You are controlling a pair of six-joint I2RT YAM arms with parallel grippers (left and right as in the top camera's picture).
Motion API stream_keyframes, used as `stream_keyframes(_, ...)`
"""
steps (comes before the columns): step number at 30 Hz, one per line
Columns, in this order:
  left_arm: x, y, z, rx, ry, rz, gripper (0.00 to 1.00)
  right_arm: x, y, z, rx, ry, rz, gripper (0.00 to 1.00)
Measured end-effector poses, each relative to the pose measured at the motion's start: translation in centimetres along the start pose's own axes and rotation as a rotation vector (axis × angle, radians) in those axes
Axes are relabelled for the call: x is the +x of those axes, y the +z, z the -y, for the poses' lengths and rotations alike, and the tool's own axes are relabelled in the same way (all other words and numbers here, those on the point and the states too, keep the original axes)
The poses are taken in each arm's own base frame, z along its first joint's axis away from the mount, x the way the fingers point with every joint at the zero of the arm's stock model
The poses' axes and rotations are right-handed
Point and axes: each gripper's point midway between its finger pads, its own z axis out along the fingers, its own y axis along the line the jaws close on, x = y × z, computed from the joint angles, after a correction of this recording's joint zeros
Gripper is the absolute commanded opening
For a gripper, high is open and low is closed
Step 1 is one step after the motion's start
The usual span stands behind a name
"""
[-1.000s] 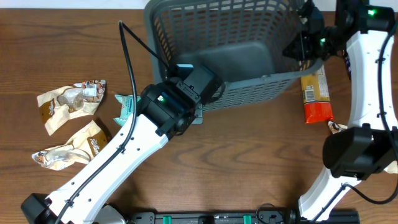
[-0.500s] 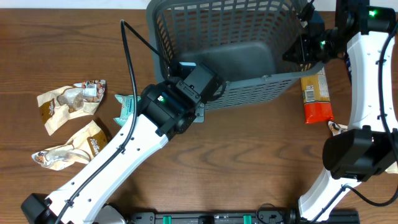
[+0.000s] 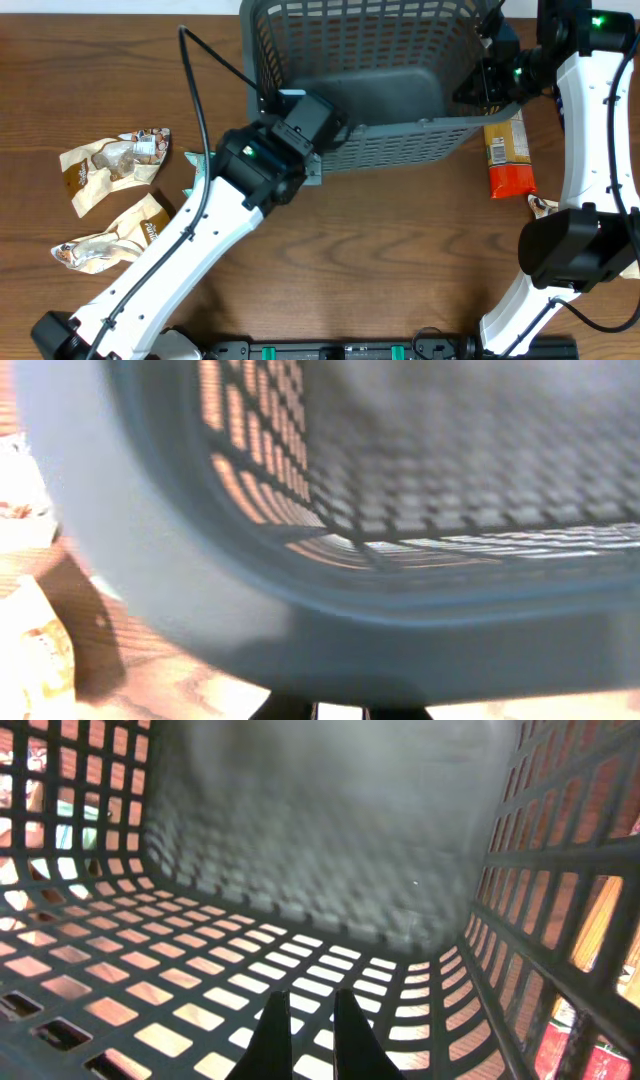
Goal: Pack container
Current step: 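Push the grey basket forward and right with both grippers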
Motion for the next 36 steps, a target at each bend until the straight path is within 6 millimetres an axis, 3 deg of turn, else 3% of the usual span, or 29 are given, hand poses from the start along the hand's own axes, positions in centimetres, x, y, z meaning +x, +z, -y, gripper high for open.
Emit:
stream_keyframes(8,-0.9,0.4,-1.3,-0.019,-0.017,0.007,0.06,0.2,0.0,-0.1,-0.002,0.003,-0.007,0.01)
stream_keyframes(26,-2.1,0.4,-0.6,0.011,-0.016,0.055,0.06,0.8,-0.1,-0.4,-0.009,0.012,-0.029,0.01)
stream_keyframes(36,-1.9,0.4,-0.8,0.004,0.006,0.046,0.21,0.7,-0.1,-0.5,-0.011,0.013,-0.025,0.04)
